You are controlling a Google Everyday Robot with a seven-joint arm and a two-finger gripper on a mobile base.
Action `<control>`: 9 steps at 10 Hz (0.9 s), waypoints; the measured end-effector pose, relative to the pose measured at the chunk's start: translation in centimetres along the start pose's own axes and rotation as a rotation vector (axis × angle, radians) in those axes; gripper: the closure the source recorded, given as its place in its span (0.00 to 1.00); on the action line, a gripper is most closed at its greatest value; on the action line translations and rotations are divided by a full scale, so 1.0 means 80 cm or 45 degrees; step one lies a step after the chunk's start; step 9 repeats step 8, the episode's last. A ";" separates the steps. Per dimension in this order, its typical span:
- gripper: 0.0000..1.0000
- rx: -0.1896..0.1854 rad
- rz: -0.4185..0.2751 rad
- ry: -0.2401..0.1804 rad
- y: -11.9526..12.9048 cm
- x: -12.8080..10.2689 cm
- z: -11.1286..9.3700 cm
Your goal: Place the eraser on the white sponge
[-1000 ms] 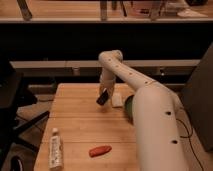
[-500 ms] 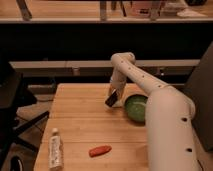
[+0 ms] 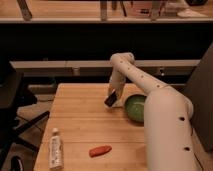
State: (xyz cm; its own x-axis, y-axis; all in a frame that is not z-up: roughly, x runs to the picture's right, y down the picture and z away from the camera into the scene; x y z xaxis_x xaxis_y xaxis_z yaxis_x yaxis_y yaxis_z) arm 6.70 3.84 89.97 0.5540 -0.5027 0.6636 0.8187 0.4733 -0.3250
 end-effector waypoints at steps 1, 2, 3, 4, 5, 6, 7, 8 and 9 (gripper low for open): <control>0.62 0.001 0.004 0.001 0.005 0.003 -0.001; 0.58 0.002 0.012 0.000 0.010 0.006 0.000; 0.58 0.003 0.014 0.000 0.009 0.006 0.001; 0.58 0.003 0.017 0.001 0.008 0.006 0.003; 0.51 0.003 0.018 0.002 0.007 0.006 0.003; 0.41 0.002 0.024 0.007 0.010 0.010 0.003; 0.33 0.002 0.029 0.009 0.013 0.013 0.003; 0.28 0.001 0.033 0.014 0.017 0.017 0.003; 0.28 0.001 0.033 0.014 0.017 0.017 0.003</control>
